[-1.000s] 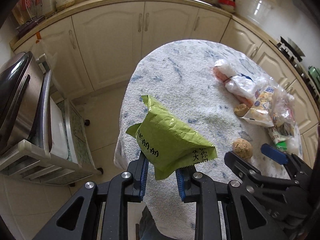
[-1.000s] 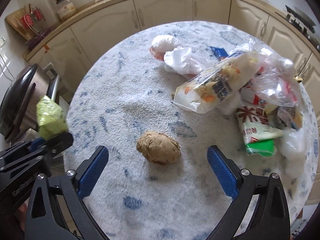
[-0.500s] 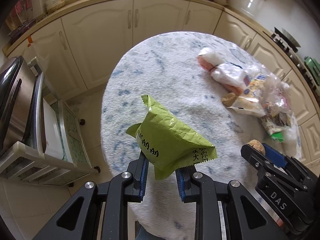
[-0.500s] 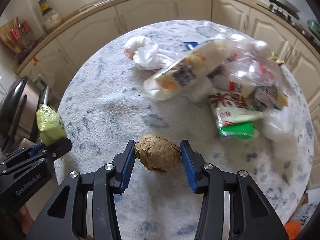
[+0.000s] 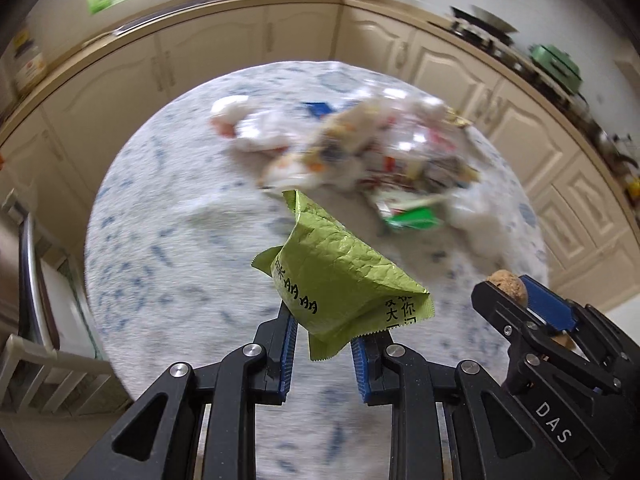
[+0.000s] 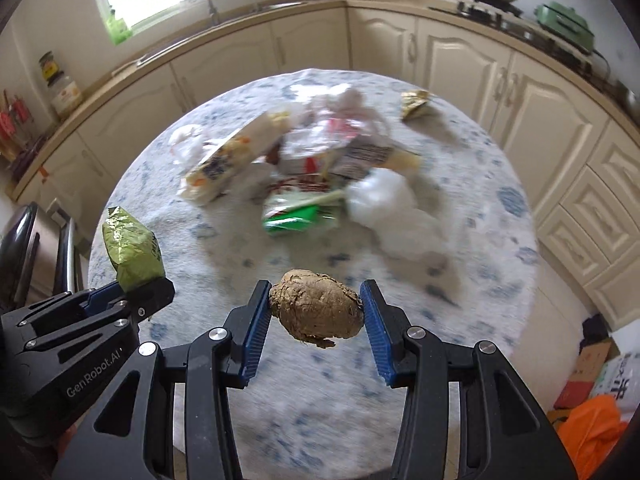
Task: Collect trash
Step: 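Carry both held items over the blue bucket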
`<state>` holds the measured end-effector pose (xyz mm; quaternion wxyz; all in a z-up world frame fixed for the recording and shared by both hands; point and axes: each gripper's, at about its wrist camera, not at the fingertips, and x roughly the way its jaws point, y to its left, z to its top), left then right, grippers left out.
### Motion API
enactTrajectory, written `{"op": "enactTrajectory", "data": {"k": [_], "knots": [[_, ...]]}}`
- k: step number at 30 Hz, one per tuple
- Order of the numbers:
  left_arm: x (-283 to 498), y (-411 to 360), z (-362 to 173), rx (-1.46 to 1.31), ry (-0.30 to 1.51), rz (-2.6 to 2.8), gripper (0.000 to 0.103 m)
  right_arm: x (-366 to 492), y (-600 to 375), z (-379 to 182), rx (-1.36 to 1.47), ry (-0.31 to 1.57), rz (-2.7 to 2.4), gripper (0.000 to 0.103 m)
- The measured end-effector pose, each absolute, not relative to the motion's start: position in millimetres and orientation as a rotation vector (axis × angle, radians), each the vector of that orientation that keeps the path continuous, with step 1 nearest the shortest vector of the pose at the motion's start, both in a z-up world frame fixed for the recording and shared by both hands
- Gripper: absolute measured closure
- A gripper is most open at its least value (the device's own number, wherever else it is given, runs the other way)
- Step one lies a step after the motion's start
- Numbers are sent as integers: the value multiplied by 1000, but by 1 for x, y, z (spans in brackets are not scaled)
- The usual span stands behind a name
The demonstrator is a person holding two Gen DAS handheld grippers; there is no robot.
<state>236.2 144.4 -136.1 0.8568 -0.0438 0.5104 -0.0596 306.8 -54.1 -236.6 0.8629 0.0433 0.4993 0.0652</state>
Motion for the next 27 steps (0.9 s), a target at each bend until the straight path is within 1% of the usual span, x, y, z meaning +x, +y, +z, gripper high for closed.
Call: {"op": "enactTrajectory", "data": {"k": [13, 18, 27], "knots": [[229, 5, -127, 111, 1076, -388, 82, 261, -192, -225, 263, 995, -135, 57], [227, -39, -130, 165, 1071, -457, 82, 251, -239, -233, 312, 1010, -215, 57], [248, -122, -155, 268, 1115, -557, 82, 244, -311, -257, 403, 1054, -339, 57]]}}
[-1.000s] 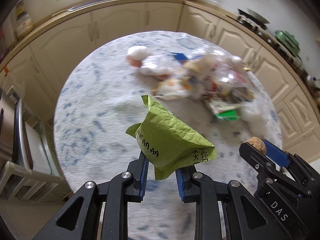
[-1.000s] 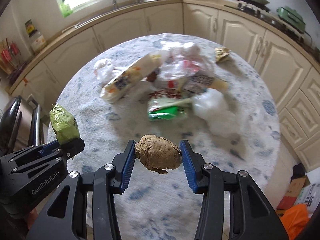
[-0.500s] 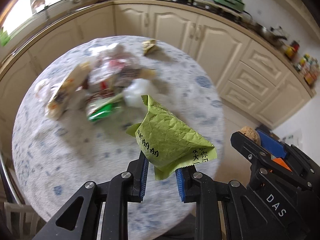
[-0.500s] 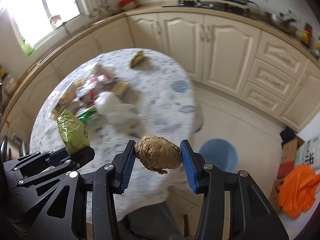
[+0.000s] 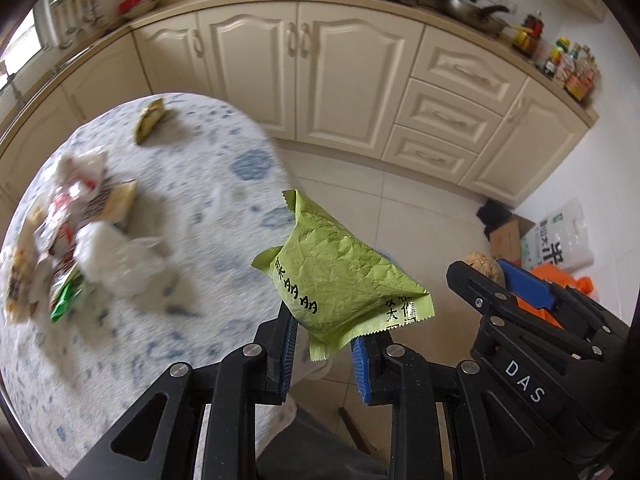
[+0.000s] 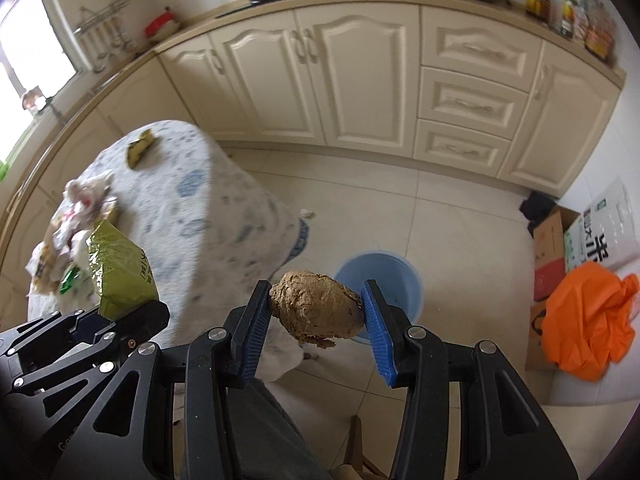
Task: Collect trash
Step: 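Carry both held items over the blue bucket, then open both tools to drop the wrapper and lump into the bucket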
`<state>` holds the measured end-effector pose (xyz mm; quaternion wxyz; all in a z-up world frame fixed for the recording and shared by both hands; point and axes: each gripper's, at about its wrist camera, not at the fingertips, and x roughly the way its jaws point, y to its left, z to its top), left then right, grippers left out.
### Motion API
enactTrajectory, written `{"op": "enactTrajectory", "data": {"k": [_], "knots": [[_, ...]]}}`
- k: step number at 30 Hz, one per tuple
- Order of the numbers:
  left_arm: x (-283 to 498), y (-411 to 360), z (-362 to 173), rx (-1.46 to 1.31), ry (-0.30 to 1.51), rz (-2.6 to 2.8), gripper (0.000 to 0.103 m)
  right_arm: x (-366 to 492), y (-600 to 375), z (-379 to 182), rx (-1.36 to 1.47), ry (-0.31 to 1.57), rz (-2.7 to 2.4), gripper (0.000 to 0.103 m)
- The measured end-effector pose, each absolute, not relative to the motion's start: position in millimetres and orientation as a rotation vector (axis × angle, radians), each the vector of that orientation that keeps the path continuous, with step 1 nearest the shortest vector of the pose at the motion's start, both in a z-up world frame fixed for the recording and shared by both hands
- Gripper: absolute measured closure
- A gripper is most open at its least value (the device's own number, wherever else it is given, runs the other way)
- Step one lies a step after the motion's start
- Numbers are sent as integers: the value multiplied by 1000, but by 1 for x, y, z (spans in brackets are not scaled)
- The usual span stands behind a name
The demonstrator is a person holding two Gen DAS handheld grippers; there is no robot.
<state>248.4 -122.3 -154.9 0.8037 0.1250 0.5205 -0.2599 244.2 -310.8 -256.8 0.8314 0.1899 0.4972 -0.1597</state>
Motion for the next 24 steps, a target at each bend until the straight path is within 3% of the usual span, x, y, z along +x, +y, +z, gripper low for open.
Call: {"op": "enactTrajectory", "data": {"k": [17, 20, 22, 24], "knots": [[325, -260, -227, 363, 1203, -600, 77, 247, -410, -298, 503, 1130, -521, 57], [336, -272, -232, 376, 1169, -538, 52, 249, -417, -305, 514, 1144, -525, 57], [344, -274, -234, 349, 1175, -568, 27, 249, -419, -308, 514, 1151, -523, 57], [347, -276, -236, 335, 1183, -577, 25, 251, -421, -311, 516, 1158, -524, 56]]}}
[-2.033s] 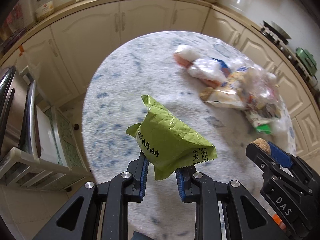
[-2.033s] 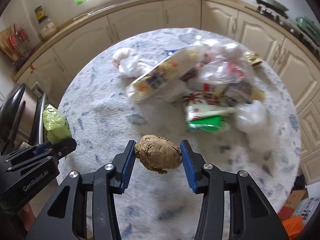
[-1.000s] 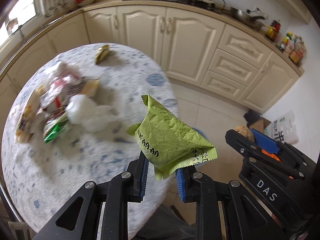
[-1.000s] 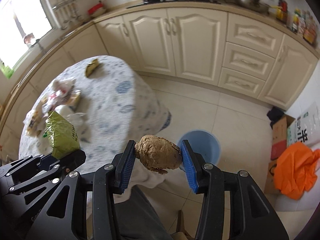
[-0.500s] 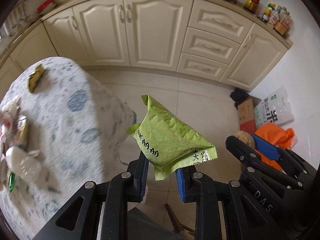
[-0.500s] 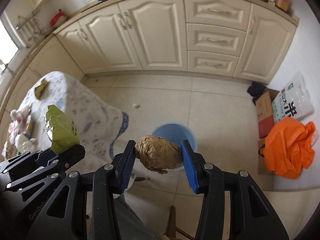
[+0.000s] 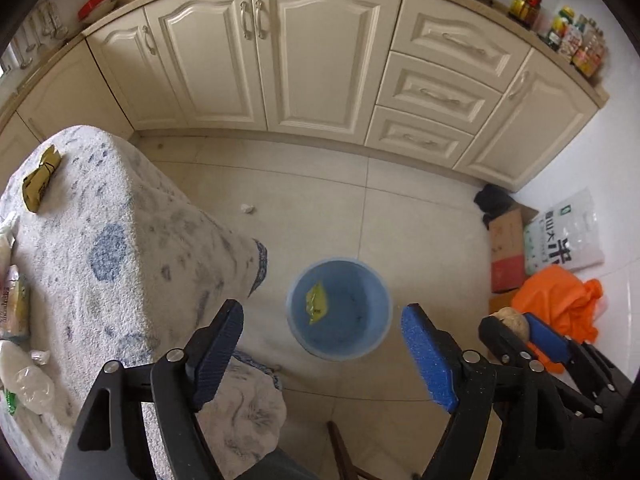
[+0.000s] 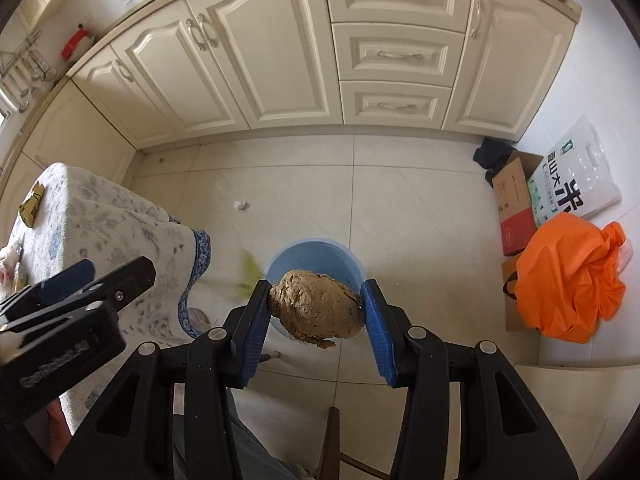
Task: Collect trash
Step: 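Open both tools to drop the wrapper and lump into the bucket, then return both open tools to the table above the trash pile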
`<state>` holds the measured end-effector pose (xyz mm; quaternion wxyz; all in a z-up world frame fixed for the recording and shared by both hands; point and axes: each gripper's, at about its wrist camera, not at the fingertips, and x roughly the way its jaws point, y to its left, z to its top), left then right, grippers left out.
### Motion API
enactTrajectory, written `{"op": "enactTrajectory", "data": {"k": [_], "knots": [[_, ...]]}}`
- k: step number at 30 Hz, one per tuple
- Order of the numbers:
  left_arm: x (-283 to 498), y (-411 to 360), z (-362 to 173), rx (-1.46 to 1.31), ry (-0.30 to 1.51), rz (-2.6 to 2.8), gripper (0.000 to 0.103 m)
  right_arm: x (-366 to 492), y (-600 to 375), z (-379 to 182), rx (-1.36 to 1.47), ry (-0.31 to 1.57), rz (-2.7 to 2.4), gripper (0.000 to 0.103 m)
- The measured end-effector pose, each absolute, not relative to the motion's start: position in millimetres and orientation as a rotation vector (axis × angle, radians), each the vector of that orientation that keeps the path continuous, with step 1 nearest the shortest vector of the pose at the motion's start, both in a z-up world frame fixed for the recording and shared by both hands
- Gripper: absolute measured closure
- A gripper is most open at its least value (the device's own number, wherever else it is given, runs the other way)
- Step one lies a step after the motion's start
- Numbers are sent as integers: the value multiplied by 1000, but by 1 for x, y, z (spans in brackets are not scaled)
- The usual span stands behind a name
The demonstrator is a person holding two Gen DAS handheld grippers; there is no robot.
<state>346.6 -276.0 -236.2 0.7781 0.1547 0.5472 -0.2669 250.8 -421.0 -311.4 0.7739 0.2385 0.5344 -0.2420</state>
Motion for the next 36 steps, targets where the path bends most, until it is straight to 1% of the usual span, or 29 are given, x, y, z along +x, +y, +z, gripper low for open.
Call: {"op": "enactTrajectory", "data": {"k": [5, 13, 15, 17, 19, 36], "knots": [[356, -272, -244, 359, 1184, -529, 25, 256, -421, -320, 525, 1178, -518, 57], [336, -240, -222, 333, 1165, -468, 25, 276, -408, -321, 505, 1180, -470, 55], [331, -227, -215, 323, 1162, -456, 25, 281, -404, -318, 505, 1170, -454, 49], [328, -217, -210, 312, 1162, -455, 25, 283, -400, -314, 485, 1156, -450, 33], [327, -211, -208, 307, 1165, -454, 25, 285, -395, -311, 468, 1147, -447, 30], [309, -187, -185, 295, 1155, -463, 25, 272, -380, -291, 460, 1133, -447, 30]]}}
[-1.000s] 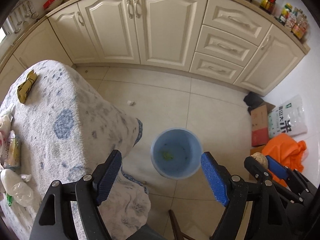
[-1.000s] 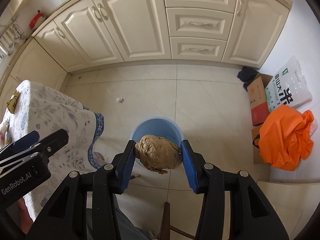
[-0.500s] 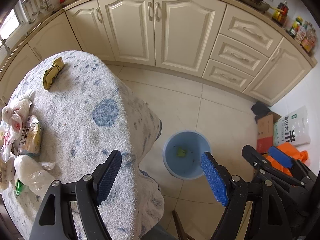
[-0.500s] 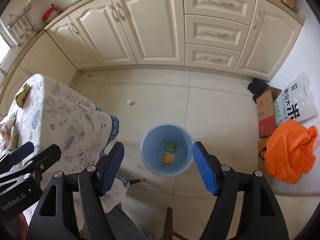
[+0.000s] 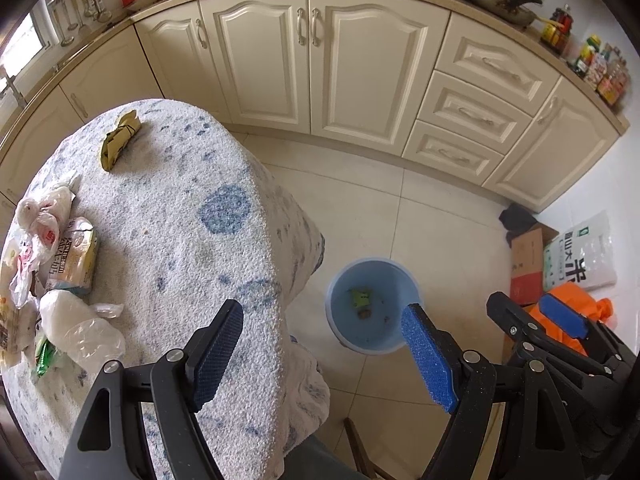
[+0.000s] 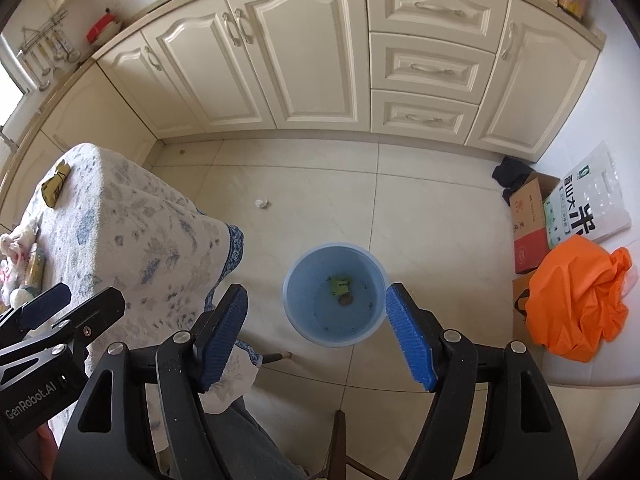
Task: Collect trash
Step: 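Return both open tools to the table above the trash pile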
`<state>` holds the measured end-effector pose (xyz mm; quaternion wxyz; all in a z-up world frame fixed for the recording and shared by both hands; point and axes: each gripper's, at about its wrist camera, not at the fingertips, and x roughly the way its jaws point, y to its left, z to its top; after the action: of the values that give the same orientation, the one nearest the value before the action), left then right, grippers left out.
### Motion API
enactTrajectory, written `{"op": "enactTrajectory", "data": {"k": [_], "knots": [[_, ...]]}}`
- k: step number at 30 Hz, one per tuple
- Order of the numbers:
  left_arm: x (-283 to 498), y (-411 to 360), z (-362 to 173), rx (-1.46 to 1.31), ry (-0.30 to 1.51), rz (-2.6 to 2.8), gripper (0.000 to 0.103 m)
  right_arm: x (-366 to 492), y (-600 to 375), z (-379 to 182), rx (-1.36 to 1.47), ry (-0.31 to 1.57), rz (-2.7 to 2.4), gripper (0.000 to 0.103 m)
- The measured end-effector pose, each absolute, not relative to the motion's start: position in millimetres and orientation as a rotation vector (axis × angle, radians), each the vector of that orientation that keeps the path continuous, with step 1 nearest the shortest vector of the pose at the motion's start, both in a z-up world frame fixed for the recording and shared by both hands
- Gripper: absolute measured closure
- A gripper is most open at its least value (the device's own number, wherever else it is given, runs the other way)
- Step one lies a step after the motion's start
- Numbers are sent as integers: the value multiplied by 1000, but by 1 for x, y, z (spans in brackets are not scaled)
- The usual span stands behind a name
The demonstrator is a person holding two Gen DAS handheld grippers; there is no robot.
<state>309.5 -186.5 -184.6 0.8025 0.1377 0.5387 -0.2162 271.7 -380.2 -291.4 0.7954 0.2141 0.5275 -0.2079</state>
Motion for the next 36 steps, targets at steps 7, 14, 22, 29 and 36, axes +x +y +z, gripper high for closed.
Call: {"op": "enactTrajectory", "data": {"k": [7, 14, 22, 29, 36], "knots": [[289, -165, -161, 279, 1115, -469, 25, 264, -364, -271, 434, 1094, -421, 30], [265, -126, -130, 232, 1054, -437, 25, 263, -332, -242, 376, 1036, -372, 30], [236, -57, -98, 156, 994, -355, 25, 262, -280, -215, 310, 975, -268, 29], [212, 14, -77, 81, 953, -221, 25, 268, -220, -206, 237, 959, -137, 29], [197, 71, -72, 32, 951, -91, 24, 278, -165, -204, 174, 961, -34, 26]]}}
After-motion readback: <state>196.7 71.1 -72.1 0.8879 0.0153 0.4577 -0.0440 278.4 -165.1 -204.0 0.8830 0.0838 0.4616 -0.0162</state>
